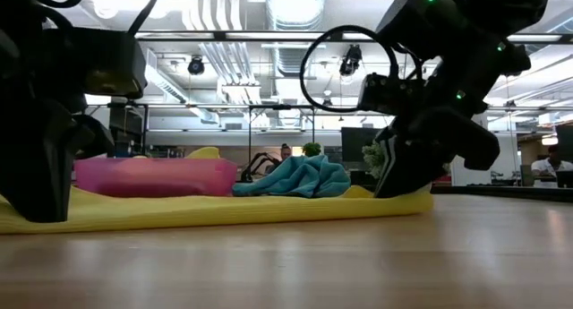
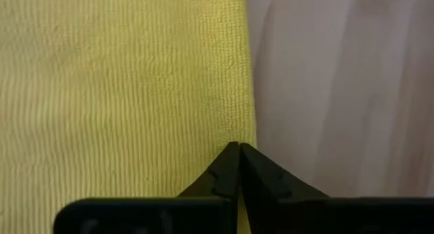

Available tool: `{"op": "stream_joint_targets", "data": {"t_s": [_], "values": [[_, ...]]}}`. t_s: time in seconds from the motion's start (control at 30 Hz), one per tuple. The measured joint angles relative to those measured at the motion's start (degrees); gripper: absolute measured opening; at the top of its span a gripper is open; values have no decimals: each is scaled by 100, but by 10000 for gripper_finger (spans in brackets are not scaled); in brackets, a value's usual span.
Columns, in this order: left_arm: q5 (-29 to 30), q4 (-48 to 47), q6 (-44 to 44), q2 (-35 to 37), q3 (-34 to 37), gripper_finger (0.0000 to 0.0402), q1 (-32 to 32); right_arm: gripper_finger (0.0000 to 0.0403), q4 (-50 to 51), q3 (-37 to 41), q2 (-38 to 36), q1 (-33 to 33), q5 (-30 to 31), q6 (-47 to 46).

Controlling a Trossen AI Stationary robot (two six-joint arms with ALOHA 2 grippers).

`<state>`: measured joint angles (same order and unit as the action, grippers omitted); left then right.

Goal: Fold microfiber towels
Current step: Fold the yellow towel

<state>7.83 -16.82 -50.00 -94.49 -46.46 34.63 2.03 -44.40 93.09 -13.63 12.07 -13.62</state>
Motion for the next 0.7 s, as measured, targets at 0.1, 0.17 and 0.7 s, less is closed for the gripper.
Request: {"op": "stream_joint_targets", "data": {"t_s": [0.1, 0.17, 0.7], "values": [[-4, -234, -7, 73, 4, 0, -2, 9, 216, -9, -15, -1, 10, -82], [-2, -415, -26, 116, 4, 0, -2, 9, 351, -18, -22, -2, 5, -167], [77, -1141, -46, 564, -61, 0, 2, 8, 540, -121, -373, -50, 36, -192]]}}
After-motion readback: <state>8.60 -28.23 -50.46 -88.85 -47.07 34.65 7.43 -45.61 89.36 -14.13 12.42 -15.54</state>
